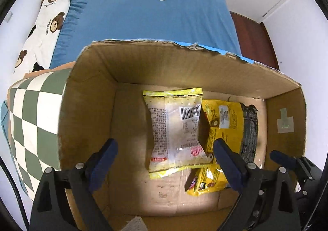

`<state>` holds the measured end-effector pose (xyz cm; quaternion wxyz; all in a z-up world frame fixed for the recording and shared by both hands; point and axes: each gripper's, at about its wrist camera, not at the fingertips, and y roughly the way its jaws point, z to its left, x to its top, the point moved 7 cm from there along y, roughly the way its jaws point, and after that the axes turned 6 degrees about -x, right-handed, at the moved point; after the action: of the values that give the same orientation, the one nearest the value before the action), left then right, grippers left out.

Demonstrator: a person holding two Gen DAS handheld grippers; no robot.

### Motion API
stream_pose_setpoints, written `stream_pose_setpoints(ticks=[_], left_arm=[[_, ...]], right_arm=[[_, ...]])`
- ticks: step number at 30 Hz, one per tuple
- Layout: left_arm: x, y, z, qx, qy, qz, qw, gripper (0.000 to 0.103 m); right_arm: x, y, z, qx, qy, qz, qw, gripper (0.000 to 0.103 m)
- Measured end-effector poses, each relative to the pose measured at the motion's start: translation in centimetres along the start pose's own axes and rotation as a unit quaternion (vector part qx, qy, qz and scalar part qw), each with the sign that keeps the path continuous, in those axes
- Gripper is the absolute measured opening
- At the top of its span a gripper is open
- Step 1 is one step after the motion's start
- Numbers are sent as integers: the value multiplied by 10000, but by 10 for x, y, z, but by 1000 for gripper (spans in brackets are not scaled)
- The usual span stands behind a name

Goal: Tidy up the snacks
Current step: 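Carry both bags into the cardboard box and open both tools, then move both tools back to the snacks on the bed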

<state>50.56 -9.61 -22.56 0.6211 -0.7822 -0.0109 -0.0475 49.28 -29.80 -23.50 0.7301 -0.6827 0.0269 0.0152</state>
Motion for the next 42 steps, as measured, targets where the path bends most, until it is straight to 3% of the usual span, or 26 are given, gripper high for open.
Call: stream_pose_setpoints(ticks=[7,15,23,30,37,42], left_arm=[[-5,-36,-8,152,142,-449,9988,95],[-39,-87,-14,168,270,-1073,9937,95],[-86,-144,-20,258,415,-1819,9821,95],[-127,-180,-26,194,475,-2206,9740,95],[-176,-186,-20,137,364,-2219,9743,95],[-233,-131,4,265,203,-1429,9892,95]], right_arm=[[-30,-45,-6,-137,55,-397,9991,99],[-62,-92,19,-347,70,-967,9947,99],[-107,-141,37,-599,-6,-1866,9806,99],[-155,-186,43,-575,45,-2458,9676,99],[-207,-200,45,-182,175,-2572,9660,99],[-257,-156,37,235,394,-2064,9774,99]])
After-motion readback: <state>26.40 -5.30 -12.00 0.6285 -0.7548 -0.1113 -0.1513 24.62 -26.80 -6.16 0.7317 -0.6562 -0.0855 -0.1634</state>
